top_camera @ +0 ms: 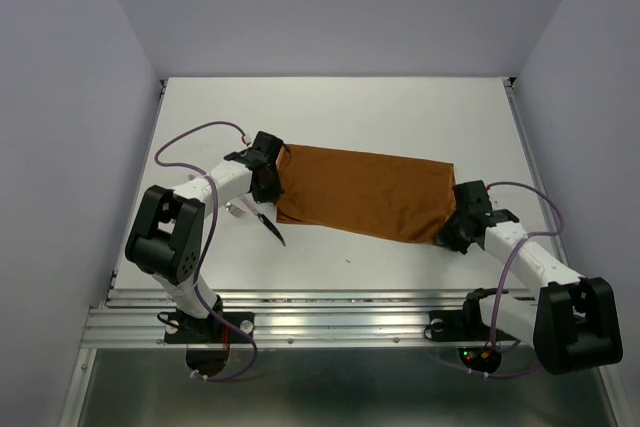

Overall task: Fold the napkin into a case and place the utensils inside
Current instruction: Smooth out the rectangle-folded napkin at the center of the board.

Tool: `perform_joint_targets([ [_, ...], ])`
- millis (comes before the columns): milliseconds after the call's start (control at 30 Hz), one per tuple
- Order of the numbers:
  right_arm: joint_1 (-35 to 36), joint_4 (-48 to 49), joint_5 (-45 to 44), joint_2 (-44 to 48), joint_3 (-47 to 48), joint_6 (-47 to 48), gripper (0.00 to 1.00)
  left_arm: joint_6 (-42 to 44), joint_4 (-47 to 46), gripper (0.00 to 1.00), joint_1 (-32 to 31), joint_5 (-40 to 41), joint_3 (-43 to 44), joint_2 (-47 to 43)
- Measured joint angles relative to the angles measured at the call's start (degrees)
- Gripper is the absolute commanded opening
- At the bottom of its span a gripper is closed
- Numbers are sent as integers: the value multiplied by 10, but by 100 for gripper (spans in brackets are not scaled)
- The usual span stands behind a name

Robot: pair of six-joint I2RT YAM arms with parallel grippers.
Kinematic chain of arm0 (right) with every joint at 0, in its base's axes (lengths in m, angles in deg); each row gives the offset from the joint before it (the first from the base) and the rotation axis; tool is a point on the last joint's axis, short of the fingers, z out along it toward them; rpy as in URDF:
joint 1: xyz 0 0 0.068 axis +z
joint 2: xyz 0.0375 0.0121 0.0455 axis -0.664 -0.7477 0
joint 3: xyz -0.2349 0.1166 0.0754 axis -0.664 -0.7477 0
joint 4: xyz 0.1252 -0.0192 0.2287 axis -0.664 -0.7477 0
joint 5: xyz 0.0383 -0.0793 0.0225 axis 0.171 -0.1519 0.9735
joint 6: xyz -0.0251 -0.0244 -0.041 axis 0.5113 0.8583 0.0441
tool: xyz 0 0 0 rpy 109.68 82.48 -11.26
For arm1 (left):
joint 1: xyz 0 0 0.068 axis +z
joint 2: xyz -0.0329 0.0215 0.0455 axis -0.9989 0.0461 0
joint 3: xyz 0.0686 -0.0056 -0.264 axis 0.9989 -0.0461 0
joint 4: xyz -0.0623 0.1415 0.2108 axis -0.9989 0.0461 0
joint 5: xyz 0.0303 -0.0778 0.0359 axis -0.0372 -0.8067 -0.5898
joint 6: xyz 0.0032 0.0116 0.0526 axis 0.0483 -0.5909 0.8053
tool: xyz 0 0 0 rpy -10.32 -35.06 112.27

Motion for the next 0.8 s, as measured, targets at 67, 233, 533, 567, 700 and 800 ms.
perform_joint_targets([
  [67,0,0,-1,5,0,0,1,2,0,0,0,0,0,0],
  [233,0,-6,-2,32,4,0,10,5,0,0,0,0,0,0],
  [533,0,-13,-8,19,27,14,61,6,0,0,0,0,0,0],
  [567,0,-13,-7,13,27,15,61,6,0,0,0,0,0,0],
  [700,1,-12,-4,-24,27,23,58,6,0,0,0,0,0,0],
  [800,5,-6,-4,-40,28,28,46,7,0,0,0,0,0,0],
])
